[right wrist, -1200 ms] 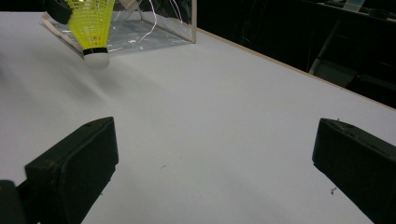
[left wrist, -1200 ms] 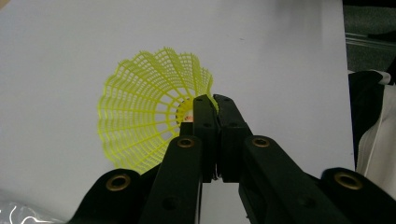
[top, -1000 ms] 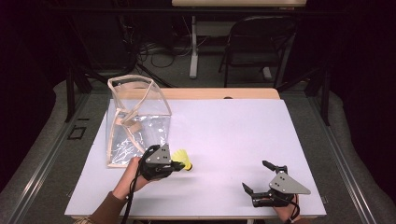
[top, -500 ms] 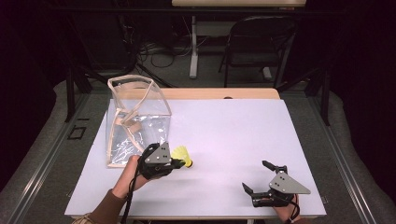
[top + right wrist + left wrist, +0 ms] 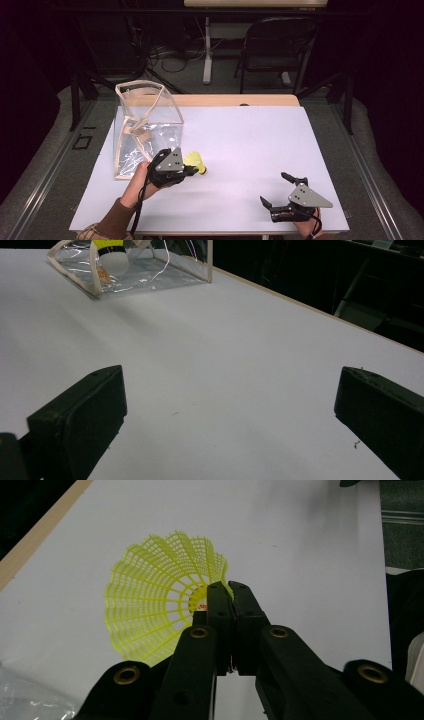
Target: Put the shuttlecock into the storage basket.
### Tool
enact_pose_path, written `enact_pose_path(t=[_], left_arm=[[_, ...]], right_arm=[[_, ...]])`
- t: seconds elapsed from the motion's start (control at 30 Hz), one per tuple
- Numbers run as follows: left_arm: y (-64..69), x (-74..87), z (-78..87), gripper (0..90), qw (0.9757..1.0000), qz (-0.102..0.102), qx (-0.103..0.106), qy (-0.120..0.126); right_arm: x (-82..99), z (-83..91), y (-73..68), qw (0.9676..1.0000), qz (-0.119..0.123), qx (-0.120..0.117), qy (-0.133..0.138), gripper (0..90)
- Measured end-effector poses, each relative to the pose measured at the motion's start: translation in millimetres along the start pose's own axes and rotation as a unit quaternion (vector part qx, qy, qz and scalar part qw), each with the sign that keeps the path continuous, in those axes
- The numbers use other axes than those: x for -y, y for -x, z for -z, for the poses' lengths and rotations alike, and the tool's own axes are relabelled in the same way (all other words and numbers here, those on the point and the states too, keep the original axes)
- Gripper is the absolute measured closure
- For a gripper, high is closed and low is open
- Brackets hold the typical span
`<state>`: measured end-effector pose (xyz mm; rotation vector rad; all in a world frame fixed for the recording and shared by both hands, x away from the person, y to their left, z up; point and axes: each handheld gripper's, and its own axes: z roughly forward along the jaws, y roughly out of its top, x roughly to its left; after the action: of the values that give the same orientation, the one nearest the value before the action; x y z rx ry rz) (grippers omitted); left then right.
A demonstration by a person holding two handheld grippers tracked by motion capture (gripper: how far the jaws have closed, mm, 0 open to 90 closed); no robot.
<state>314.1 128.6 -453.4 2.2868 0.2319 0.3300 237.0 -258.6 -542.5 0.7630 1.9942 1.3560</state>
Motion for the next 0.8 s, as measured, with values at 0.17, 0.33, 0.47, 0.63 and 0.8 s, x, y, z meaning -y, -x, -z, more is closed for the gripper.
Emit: enact_pose_path(t=[0.17, 0.33, 0.47, 0.63, 0.8], left_arm=[[-2.3, -4.2, 5.0, 88.8, 1.0000, -0.002, -0.004, 0.004], [-4.5, -11.0, 11.8, 88.7, 0.9999, -0.007, -0.002, 0.009], [-5.4, -15.0, 15.3, 88.8, 0.9999, -0.007, -0.008, 0.009], [-5.1, -20.8, 18.6, 88.8, 0.9998, -0.016, -0.009, 0.009], [-5.2, -27.5, 22.3, 88.8, 0.9996, -0.028, -0.011, 0.002]], right_arm=[[0.5, 0.0, 0.2, 1.0000, 0.002, -0.001, -0.003, 0.0], [1.2, -0.7, 0.2, 1.0000, 0.002, 0.000, -0.008, 0.0], [1.8, -0.9, 0.8, 1.0000, 0.000, -0.001, -0.010, 0.0], [2.0, -0.8, 1.0, 0.9999, 0.000, -0.001, -0.011, 0.0], [2.2, -1.1, 1.3, 0.9999, 0.000, 0.000, -0.012, 0.0]])
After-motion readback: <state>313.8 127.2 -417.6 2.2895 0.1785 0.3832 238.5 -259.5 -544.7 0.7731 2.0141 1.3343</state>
